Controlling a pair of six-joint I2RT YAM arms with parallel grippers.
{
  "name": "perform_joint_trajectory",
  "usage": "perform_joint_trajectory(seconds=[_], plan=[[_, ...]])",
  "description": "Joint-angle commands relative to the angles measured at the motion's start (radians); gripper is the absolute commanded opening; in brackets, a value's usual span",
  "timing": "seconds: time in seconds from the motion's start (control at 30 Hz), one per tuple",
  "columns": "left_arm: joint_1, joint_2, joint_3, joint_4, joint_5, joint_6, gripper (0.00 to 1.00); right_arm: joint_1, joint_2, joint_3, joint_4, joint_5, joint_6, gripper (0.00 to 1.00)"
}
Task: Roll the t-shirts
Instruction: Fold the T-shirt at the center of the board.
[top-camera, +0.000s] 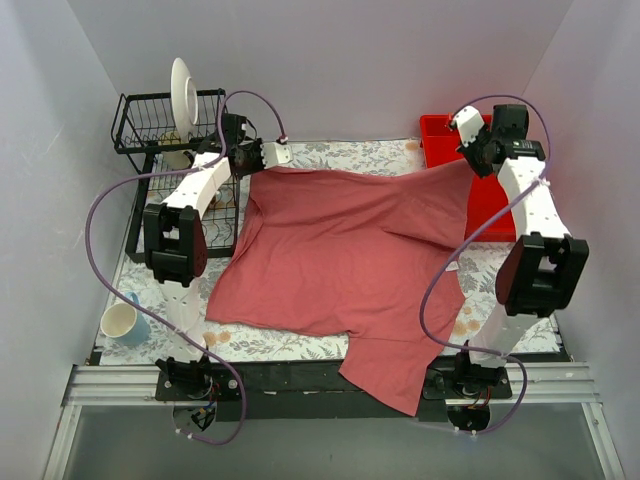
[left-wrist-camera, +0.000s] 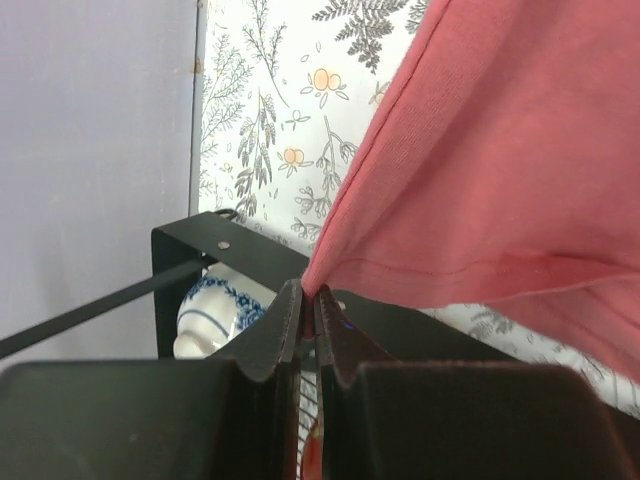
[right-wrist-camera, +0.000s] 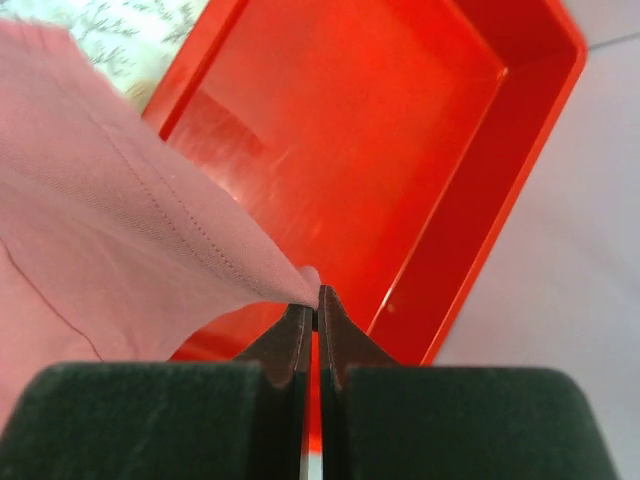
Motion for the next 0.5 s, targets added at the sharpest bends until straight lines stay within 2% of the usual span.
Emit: perform_joint_trajectory(seconds=[0.0,0.23,0.4,0.47], plan=[[0.003,0.006,0.062,-0.01,-0.031,-0.011,0.0,-0.004,0.087,0.145,0.052,0.021,-0.031,0.01],[0.006,-0.017,0.016,0.015,-0.045,-0.011,0.0,-0.004,0.126,0.178,0.089,0.024,-0.04,0.01],[0.016,-0.023,0.004,0.039,-0.036,-0.016,0.0,-0.003,0.09,0.142,0.254,0.033,-0.075,0.01],[0.02,-0.018,0.005,0.044,-0.034,-0.013,0.0,0.0,0.102,0.153,0.263,0.033,-0.095,0.01]])
